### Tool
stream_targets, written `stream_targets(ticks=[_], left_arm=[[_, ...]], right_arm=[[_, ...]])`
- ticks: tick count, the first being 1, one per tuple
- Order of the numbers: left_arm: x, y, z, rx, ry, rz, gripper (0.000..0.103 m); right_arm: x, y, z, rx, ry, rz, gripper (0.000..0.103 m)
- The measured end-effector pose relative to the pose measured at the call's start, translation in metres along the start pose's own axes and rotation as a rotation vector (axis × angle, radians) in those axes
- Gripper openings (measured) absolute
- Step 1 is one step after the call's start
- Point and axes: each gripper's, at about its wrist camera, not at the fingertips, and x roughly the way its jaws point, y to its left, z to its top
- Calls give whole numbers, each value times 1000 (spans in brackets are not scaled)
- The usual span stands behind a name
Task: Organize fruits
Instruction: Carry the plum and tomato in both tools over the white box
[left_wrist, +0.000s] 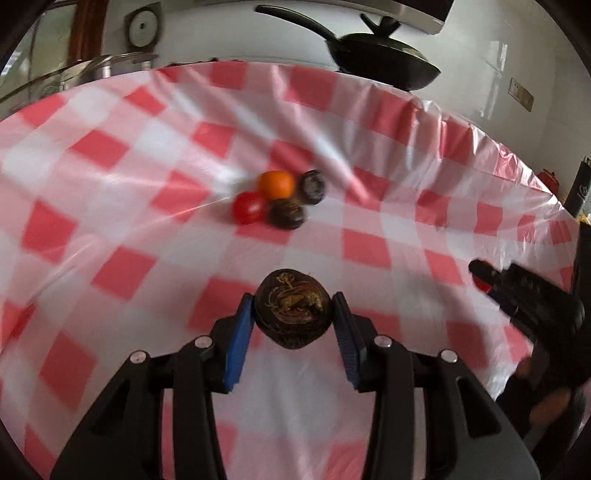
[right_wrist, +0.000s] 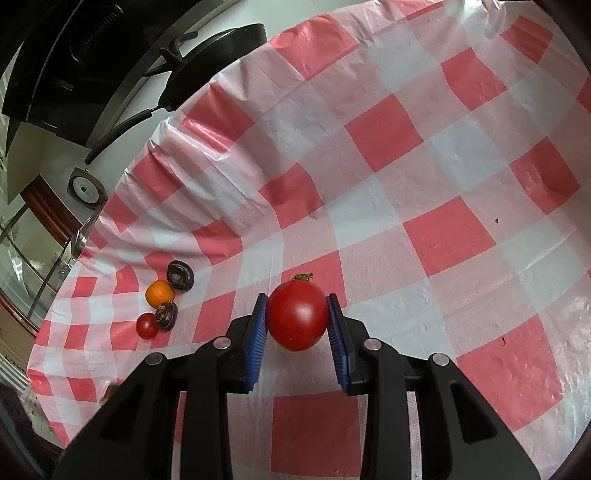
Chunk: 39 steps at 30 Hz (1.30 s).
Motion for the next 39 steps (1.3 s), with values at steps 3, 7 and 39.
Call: stream_targets(ticks=[3,7,39], left_arm=[[-19,12,-16,-3,9,15,43],[-48,29,-37,-26,13,27,43],[-239,226,-184,-174,-59,293,43]], right_arm=[[-1,-1,-1,10,1,-9,32],[-1,-2,-1,17,6,-33,32],[-130,240,-280,-668,249,308,32]])
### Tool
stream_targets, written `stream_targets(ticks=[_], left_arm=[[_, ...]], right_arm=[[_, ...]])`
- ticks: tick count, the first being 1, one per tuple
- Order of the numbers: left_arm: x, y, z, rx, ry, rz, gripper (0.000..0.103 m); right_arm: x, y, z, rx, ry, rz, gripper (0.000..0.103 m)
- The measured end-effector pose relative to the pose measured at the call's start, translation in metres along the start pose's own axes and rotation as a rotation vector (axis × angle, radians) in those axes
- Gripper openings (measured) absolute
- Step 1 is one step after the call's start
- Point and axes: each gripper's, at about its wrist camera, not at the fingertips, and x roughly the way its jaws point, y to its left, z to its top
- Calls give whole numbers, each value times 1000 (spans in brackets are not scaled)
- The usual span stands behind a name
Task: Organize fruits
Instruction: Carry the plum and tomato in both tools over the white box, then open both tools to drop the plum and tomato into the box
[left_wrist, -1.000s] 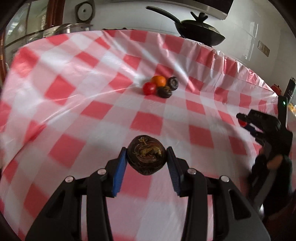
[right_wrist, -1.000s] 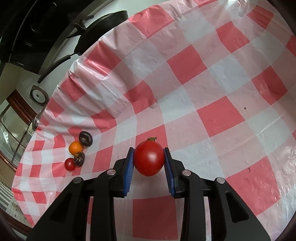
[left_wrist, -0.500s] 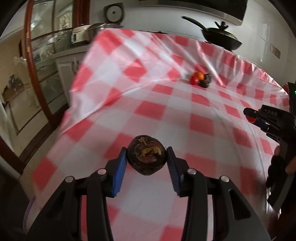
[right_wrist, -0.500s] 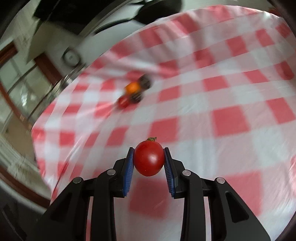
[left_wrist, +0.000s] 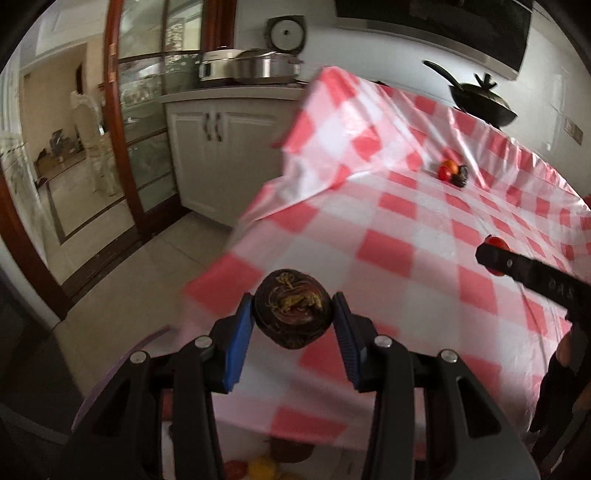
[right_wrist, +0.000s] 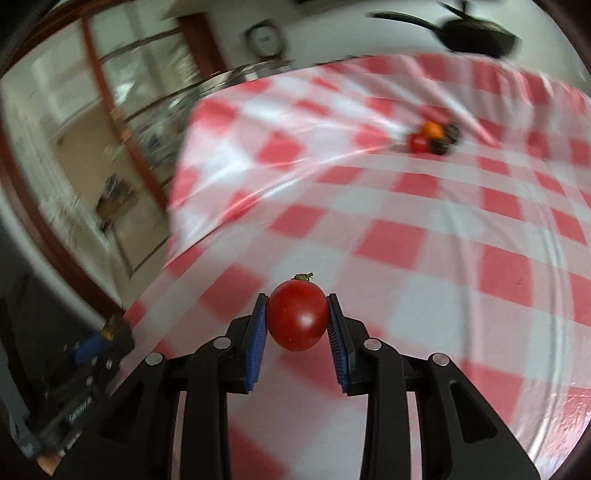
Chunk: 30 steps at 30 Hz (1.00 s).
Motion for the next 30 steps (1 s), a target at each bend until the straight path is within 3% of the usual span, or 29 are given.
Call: stream_targets(ticks=[6,13,16,21,24,30], left_arm=[[-13,50,-26,-85,5,55,43],[-3,105,-63,-180,80,127,43],[9,121,-78,-200,135,162,43],[36,140,-103,-214,256,199,43],[51,146,-117,-208,334,209,43],[68,150,-137,-189,422,227,43]], right_arm=[[5,82,-25,-224,36,96,32],[17,162,-75,-470,129,227,32],[29,182,-101,-555,206,265,32],[58,199,-139,-661,332,262,32],[84,204,-165,-709,450,256,32],[98,218,-201,-820,555,271,32]])
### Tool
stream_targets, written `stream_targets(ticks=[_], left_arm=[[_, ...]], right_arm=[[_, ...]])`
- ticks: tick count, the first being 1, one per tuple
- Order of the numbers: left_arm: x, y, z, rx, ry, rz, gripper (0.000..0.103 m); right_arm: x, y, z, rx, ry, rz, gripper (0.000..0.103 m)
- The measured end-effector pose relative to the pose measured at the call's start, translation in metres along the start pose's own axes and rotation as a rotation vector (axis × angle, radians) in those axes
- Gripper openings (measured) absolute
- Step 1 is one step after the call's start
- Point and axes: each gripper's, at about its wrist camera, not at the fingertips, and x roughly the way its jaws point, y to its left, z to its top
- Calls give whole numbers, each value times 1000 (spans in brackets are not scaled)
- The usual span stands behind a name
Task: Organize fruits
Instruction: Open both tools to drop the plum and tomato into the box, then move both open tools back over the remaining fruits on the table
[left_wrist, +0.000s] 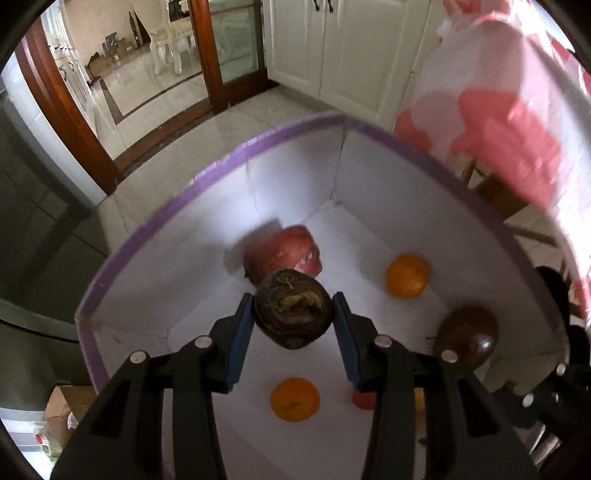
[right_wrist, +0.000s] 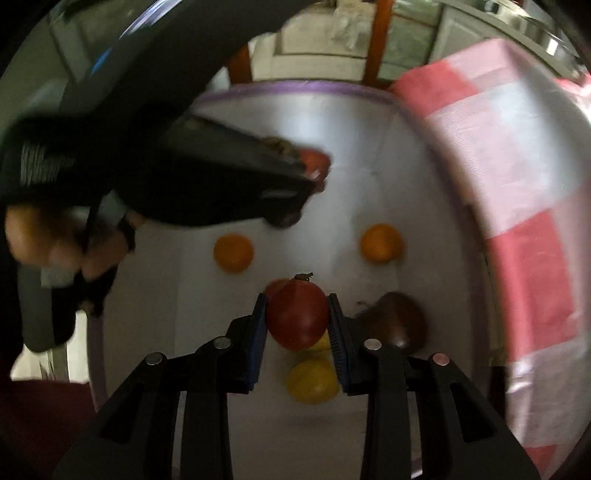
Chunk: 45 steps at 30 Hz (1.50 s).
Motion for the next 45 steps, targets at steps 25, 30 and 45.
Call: stream_targets(ticks=[25,30,45], left_arm=[[-15,-14,8,33,-45,60,81],[-28,-18,17,56,-79,84,82],[-160,-88,72,100,-457,-32,101]], right_arm=[[-29,6,-8,-47,-84,35,55],[-54,-4,-4,-1,-148,42,55],[-228,-107,-39,313,-609,-148,79]])
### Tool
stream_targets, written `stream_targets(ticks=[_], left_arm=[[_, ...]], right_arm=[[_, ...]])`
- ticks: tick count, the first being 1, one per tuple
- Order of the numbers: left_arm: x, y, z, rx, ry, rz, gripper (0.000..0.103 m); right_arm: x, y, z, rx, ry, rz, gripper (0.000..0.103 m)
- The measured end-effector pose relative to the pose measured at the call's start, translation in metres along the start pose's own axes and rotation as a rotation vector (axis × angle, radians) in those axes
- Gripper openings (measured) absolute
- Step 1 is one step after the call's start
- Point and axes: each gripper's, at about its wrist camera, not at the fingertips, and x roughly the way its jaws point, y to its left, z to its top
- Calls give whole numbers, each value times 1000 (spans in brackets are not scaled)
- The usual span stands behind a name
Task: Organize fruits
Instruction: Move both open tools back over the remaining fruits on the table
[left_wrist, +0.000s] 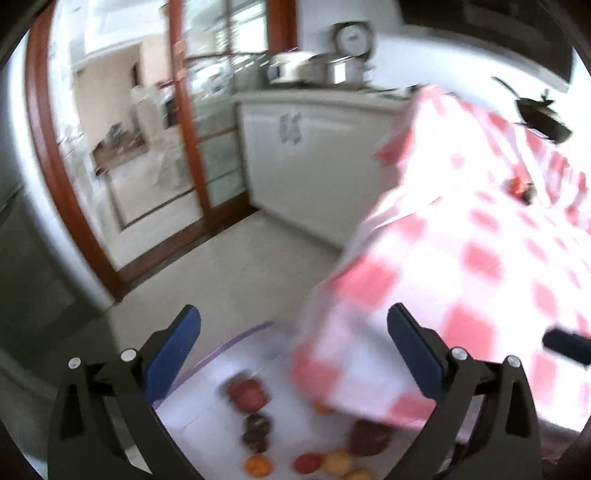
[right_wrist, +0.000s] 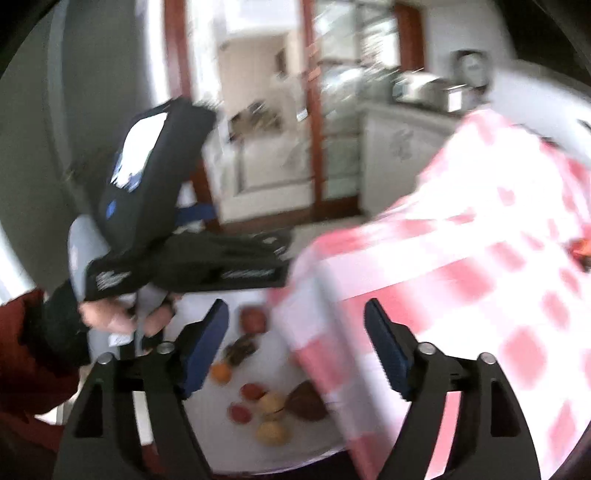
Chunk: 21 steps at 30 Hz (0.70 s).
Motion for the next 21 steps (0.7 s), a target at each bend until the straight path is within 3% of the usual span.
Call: stream_targets(ticks=[5,9,13,21], left_arm=[[3,-85,36,82,-9,-154,101],[20,-152,57,110,-32,-223,101],[67,-216,74,83,69,-313,101],[155,-308,104,23,171,-356,101]], right_arm=[[-42,-79,-1,169,-92,-174,85],[-61,-137,-20,276,-103,-313,86],[-72,-193,-35,391,-80,-419,87],[-71,-291,-61,593,-24,-556,87]])
